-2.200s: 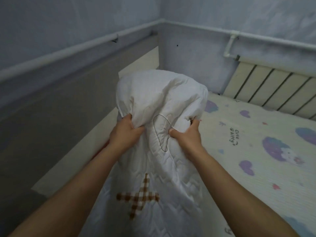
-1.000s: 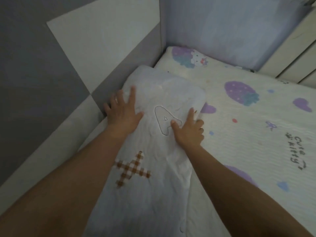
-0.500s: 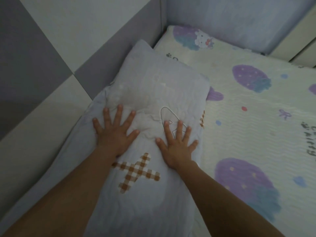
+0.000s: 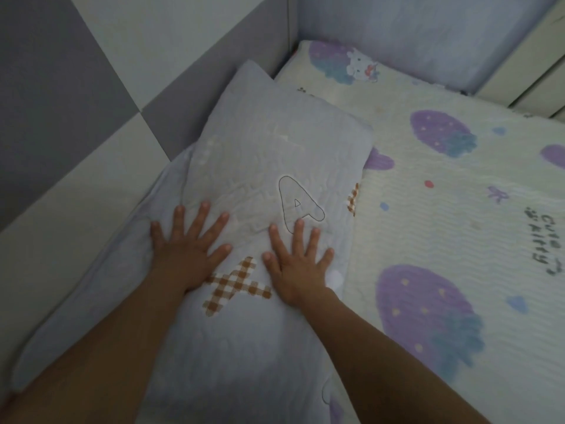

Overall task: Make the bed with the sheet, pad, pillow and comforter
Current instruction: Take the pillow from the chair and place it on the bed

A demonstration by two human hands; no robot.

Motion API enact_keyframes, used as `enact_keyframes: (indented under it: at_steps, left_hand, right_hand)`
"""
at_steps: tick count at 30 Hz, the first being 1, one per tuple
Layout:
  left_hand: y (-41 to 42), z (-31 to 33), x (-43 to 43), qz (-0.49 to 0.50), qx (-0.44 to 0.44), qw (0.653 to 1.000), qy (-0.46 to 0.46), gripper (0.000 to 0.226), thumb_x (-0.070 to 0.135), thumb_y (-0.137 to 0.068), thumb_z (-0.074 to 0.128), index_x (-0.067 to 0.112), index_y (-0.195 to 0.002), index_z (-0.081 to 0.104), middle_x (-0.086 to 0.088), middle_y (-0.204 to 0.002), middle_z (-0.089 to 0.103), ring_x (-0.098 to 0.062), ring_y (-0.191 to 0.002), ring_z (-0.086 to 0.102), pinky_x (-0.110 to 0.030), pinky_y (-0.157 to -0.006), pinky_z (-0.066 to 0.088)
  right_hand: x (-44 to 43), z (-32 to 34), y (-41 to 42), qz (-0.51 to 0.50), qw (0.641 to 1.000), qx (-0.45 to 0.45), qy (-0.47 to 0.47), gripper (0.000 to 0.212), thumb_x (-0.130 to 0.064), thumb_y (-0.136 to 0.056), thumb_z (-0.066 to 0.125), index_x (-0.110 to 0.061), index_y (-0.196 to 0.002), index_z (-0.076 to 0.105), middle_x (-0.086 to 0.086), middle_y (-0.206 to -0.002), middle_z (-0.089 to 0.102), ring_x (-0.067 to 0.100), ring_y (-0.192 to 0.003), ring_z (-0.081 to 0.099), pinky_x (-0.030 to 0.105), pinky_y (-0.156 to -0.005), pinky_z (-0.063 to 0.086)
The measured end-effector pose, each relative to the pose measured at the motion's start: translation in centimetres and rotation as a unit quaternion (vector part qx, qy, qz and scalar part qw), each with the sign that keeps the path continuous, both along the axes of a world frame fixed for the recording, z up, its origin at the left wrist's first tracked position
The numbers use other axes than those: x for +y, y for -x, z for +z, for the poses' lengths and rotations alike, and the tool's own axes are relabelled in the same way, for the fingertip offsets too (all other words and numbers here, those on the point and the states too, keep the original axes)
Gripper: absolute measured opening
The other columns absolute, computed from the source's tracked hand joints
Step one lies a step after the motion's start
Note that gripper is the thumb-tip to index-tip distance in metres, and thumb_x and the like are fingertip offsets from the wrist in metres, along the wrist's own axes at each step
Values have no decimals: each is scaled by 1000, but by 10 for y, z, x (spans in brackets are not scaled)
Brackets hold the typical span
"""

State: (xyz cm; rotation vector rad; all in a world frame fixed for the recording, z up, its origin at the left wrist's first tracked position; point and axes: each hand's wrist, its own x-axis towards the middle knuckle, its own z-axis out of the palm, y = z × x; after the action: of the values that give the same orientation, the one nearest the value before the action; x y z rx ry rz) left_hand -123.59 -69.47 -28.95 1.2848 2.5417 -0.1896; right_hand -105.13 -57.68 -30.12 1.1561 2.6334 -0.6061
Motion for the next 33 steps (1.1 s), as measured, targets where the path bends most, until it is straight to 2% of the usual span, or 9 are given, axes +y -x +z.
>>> enact_keyframes:
  at_steps: [4,9,13,16,19,22,25,28,33]
  left_hand:
    - [-10,13,1,-4,-7,1000,6,61,69,-87,4,54,-135,-29,15,-152,-31,-28,-145,-17,-63,-112,-4]
    - [-34,33,-15,-6,-25,999,-34,61,61,-93,12,43,-148,-8,11,-158,-14,-24,-147,-8,-57,-114,1]
    - [-49,48,-40,-6,-8,1000,-9,74,63,-84,-6,34,-151,6,7,-160,-2,-22,-148,0,-52,-115,7]
    - [-62,73,-44,-15,-26,999,-27,57,47,-100,16,21,-151,18,-1,-159,14,-21,-147,9,-42,-117,13]
    - [-85,113,-46,-43,-50,993,-101,47,38,-101,28,17,-141,41,-7,-142,45,-24,-134,38,-37,-106,35]
    - [-108,153,-44,-57,-56,987,-141,40,37,-101,30,17,-126,55,-5,-123,58,-24,-113,54,-36,-91,45]
    - [-131,193,-47,-89,-32,983,-158,36,36,-101,29,18,-106,60,-2,-105,63,-21,-95,58,-32,-77,46]
    - [-148,220,-56,-117,-16,980,-162,32,35,-101,30,20,-87,55,1,-91,62,-18,-80,55,-28,-65,38]
    - [-180,277,-79,-134,-4,975,-175,36,36,-101,29,19,-89,59,-2,-90,63,-22,-80,60,-31,-67,43]
  right_hand:
    - [7,14,-8,12,1000,-9,20,58,-63,-95,12,-50,-145,-15,0,-155,-30,34,-141,-29,65,-110,-11]
    - [2,38,-28,32,999,-12,15,55,-53,-99,19,-41,-150,0,0,-161,-10,33,-147,-7,58,-116,6]
    - [-13,62,-44,65,998,1,-6,50,-44,-101,25,-27,-148,21,5,-156,20,31,-138,28,46,-111,29]
    - [-24,85,-54,56,998,9,-19,44,-40,-102,29,-19,-139,40,6,-140,46,27,-122,47,40,-102,40]
    - [-40,117,-65,39,998,16,-39,40,-38,-102,32,-16,-130,50,8,-127,57,29,-114,54,37,-95,43]
    - [-52,148,-76,36,997,35,-59,38,-37,-101,34,-14,-122,56,10,-118,62,30,-108,57,36,-88,45]
    - [-67,190,-93,30,996,46,-75,34,-36,-100,37,-14,-114,60,12,-112,63,33,-101,59,35,-82,45]
    - [-83,227,-111,28,995,36,-86,32,-34,-99,38,-13,-108,60,14,-110,63,35,-100,59,34,-79,44]
    - [-111,289,-152,10,995,15,-100,30,-29,-99,39,-10,-104,61,16,-110,62,36,-99,59,34,-78,43]
